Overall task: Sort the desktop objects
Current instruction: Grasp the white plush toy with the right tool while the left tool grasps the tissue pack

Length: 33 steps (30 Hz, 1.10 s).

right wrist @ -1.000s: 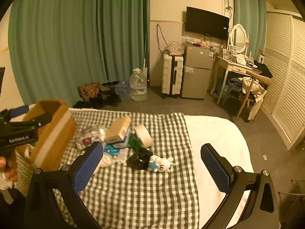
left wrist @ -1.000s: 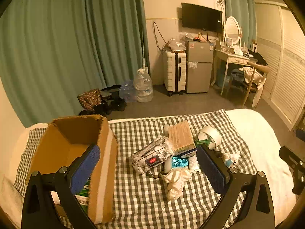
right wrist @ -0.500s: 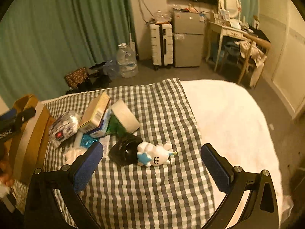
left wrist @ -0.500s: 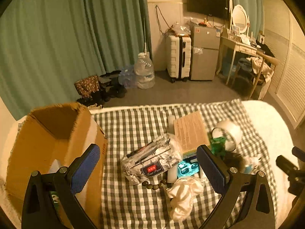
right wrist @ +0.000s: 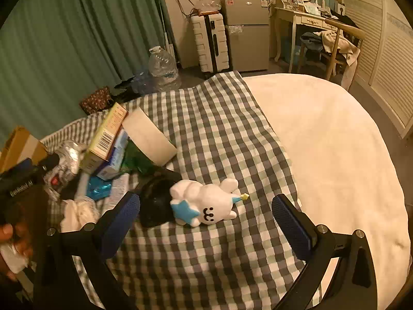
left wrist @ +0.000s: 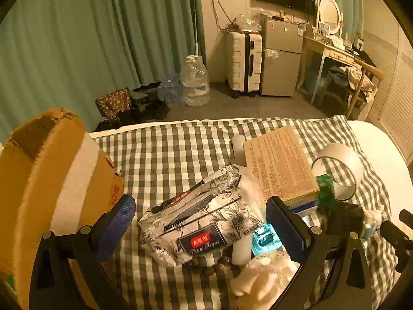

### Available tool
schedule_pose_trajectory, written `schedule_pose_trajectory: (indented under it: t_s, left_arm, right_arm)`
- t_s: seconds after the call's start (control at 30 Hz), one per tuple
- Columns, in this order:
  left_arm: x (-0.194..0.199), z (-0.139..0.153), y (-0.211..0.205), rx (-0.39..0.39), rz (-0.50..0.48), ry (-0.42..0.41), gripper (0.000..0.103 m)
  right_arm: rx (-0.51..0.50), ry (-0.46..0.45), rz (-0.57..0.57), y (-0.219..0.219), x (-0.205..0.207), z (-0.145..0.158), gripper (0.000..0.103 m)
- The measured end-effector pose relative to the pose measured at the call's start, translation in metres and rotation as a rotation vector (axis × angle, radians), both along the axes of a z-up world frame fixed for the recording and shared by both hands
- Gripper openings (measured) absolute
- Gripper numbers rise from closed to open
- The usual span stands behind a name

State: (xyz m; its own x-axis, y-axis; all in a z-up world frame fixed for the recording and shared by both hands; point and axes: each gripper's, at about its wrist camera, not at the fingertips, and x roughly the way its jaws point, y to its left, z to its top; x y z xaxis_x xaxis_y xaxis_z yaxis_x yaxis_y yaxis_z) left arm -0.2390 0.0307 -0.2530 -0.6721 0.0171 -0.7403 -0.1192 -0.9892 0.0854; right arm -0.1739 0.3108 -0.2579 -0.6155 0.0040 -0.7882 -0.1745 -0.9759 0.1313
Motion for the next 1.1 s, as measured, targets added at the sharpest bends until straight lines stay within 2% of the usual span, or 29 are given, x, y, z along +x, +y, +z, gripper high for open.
schedule_pose_trajectory:
  t_s: [0.1,0.2,0.33,0.47,0.57,0.67,0.73,0.8,0.87,0.9,0.93,0.97,1.0,1.03,1.1]
  left_arm:
    - [-0.008,-0.019,-0.005,-0.026,0.003,-0.028,0.103]
    - [-0.016,-0.038,-0.015,0.002,0.024,-0.091,0.103]
    - [-0.019,-0.043,-0.021,0.039,0.036,-0.102,0.103]
    - [-0.017,-0.050,-0.015,0.007,-0.003,-0.115,0.103]
    - [-0.019,-0.057,-0.019,0.047,0.001,-0.137,0.103]
    - [-0.019,-0.060,-0.017,0.033,-0.007,-0.124,0.103]
    - [-0.017,-0.061,-0.015,0.025,-0.012,-0.121,0.103]
    - [-0.018,-0.060,-0.017,0.053,-0.015,-0.136,0.101]
    - [-0.018,-0.057,-0.021,0.114,-0.017,-0.137,0.085]
    - [-0.015,-0.055,-0.023,0.125,-0.011,-0.125,0.074]
    - [-0.012,-0.052,-0.021,0.121,-0.008,-0.115,0.068]
    - [-0.009,-0.050,-0.021,0.113,-0.015,-0.104,0.052]
    - [-0.008,-0.047,-0.019,0.104,-0.023,-0.095,0.043]
    - [-0.007,-0.045,-0.016,0.099,-0.033,-0.092,0.029]
    - [-0.004,-0.042,-0.012,0.101,-0.045,-0.093,0.026]
  right_arm:
    - [0.014,-0.033,-0.006,-0.001,-0.008,-0.013,0.103]
    - [0.024,-0.067,-0.019,0.000,-0.016,-0.025,0.103]
    - [0.068,-0.073,-0.030,-0.007,-0.024,-0.034,0.103]
    - [0.100,-0.080,-0.034,-0.012,-0.031,-0.043,0.102]
    - [0.097,-0.137,-0.011,-0.019,-0.034,-0.056,0.094]
    - [0.069,-0.132,-0.015,-0.016,-0.032,-0.058,0.090]
    - [0.056,-0.124,-0.016,-0.014,-0.031,-0.056,0.084]
    - [0.050,-0.118,-0.002,-0.015,-0.030,-0.055,0.067]
    - [0.054,-0.119,0.006,-0.018,-0.030,-0.052,0.067]
    - [0.038,-0.117,0.008,-0.018,-0.030,-0.051,0.067]
    - [0.005,-0.098,0.004,-0.016,-0.028,-0.047,0.067]
    - [-0.002,-0.084,0.001,-0.015,-0.027,-0.045,0.067]
    - [0.005,-0.068,-0.004,-0.015,-0.026,-0.042,0.067]
    - [0.007,-0.057,-0.008,-0.014,-0.026,-0.040,0.067]
    - [-0.003,-0.043,-0.018,-0.011,-0.025,-0.037,0.067]
